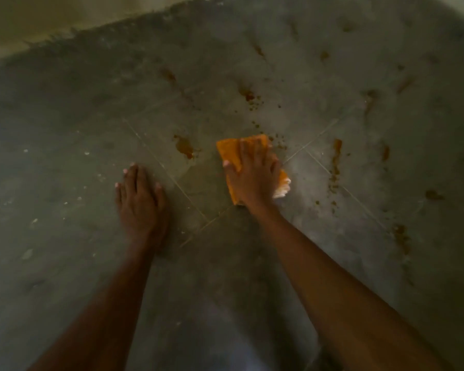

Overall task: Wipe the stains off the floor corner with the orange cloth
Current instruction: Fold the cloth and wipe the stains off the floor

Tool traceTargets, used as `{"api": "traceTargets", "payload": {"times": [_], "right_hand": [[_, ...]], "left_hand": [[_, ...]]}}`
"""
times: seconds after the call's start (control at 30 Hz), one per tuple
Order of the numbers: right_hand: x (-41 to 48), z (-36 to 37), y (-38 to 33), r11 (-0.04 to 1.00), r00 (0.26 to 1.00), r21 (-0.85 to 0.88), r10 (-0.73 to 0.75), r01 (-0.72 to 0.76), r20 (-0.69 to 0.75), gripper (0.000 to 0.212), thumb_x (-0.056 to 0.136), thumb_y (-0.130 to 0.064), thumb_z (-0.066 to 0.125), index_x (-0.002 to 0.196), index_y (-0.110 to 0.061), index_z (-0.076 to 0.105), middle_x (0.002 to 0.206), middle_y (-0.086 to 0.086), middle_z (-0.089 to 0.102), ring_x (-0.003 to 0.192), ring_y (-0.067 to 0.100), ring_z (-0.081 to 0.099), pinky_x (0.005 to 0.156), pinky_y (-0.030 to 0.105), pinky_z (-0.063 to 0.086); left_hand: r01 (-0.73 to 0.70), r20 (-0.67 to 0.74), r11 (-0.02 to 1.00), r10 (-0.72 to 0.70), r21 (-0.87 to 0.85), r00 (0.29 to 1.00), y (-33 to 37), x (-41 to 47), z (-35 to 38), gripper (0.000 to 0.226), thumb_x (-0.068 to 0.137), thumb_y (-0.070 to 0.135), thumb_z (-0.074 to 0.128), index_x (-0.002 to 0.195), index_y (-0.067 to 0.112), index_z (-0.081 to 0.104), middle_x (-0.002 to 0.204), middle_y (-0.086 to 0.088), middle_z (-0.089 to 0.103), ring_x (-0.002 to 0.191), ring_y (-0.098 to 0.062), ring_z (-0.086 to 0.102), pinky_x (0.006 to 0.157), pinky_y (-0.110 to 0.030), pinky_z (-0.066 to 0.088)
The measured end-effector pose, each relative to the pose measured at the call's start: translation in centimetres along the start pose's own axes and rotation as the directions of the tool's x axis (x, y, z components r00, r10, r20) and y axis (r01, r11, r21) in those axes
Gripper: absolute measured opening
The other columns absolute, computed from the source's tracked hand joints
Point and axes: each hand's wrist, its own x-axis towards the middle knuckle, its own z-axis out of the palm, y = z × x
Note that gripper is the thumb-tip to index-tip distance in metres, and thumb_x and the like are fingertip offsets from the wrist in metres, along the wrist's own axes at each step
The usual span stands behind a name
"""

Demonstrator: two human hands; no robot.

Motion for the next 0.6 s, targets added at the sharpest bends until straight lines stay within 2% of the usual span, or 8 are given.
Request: {"api": "traceTargets", "payload": {"times": [0.1,0.2,0.23,0.3,0.37,0.4,0.5,0.6], "right_hand": [[-4.3,0.4,-1.7,0.922,0.923,-0.033,-0.384,0.385,0.032,0.066,0.097,-0.063,0.037,0.156,-0.035,0.029,0.166,0.002,0.023,0.154,0.030,0.015,0.122,0.052,0.017],[-7.8,-1.5,2.5,0.853,0.850,0.010,-0.520,0.521,0.087,0.064,0.096,-0.065,0.041,0.154,-0.037,0.033,0.165,-0.004,0.026,0.154,0.025,0.019,0.121,0.051,0.021],[-6.9,-1.8,4.3,0.850,0.847,-0.018,-0.523,0.527,0.094,0.065,0.096,-0.065,0.041,0.154,-0.037,0.033,0.165,-0.004,0.026,0.154,0.026,0.018,0.120,0.052,0.021],[-1.7,-1.8,6.4,0.921,0.922,-0.066,-0.377,0.383,0.086,0.066,0.096,-0.064,0.040,0.155,-0.036,0.031,0.166,0.000,0.024,0.154,0.030,0.018,0.121,0.055,0.018],[4.2,-1.3,4.7,0.977,0.980,-0.079,-0.197,0.198,0.023,0.067,0.097,-0.063,0.037,0.156,-0.032,0.030,0.166,0.006,0.024,0.152,0.036,0.019,0.121,0.057,0.017],[6.6,-0.6,2.6,0.985,0.987,-0.060,-0.162,0.163,0.014,0.067,0.096,-0.063,0.036,0.155,-0.030,0.032,0.165,0.008,0.025,0.152,0.037,0.019,0.120,0.058,0.018],[8.7,1.3,-4.6,0.969,0.969,-0.003,-0.247,0.247,0.011,0.068,0.095,-0.061,0.037,0.154,-0.027,0.035,0.164,0.010,0.027,0.152,0.038,0.019,0.120,0.058,0.018],[3.5,1.8,-7.6,0.906,0.905,0.015,-0.422,0.422,0.053,0.065,0.097,-0.060,0.036,0.156,-0.032,0.030,0.167,0.004,0.022,0.154,0.032,0.015,0.121,0.055,0.018]], "left_hand": [[-0.052,0.025,0.995,0.050,0.085,0.998,0.2,-0.1,0.5,0.057,0.100,0.036,0.036,0.149,0.007,0.030,0.157,-0.012,0.030,0.148,-0.025,0.021,0.122,-0.042,0.011],[-0.045,0.043,0.989,0.039,0.144,0.998,0.8,0.1,0.2,0.060,0.101,0.042,0.032,0.150,0.008,0.027,0.158,-0.011,0.027,0.149,-0.024,0.019,0.122,-0.044,0.013],[-0.037,0.051,0.987,0.030,0.154,0.998,0.6,0.0,0.0,0.061,0.100,0.043,0.031,0.151,0.009,0.026,0.159,-0.011,0.026,0.149,-0.024,0.018,0.122,-0.045,0.013],[-0.031,0.080,0.986,0.018,0.167,0.997,0.9,0.1,0.1,0.062,0.100,0.045,0.028,0.151,0.009,0.025,0.159,-0.010,0.025,0.149,-0.023,0.018,0.122,-0.045,0.013],[-0.037,0.067,0.984,0.025,0.175,0.997,1.1,0.0,0.1,0.061,0.100,0.042,0.028,0.151,0.008,0.026,0.159,-0.010,0.026,0.149,-0.023,0.019,0.122,-0.045,0.014],[-0.032,0.054,0.984,0.023,0.175,0.998,0.8,0.3,0.1,0.059,0.100,0.039,0.029,0.150,0.008,0.028,0.158,-0.011,0.028,0.148,-0.024,0.021,0.122,-0.045,0.015],[-0.037,0.038,0.986,0.031,0.162,0.999,0.5,0.4,0.1,0.054,0.100,0.033,0.029,0.148,0.008,0.034,0.155,-0.011,0.033,0.145,-0.023,0.027,0.122,-0.042,0.015],[0.020,-0.015,0.999,-0.019,0.031,1.000,0.6,0.7,-0.3,0.048,0.101,0.028,0.030,0.141,0.009,0.047,0.146,-0.011,0.047,0.136,-0.025,0.041,0.117,-0.041,0.025]]}}
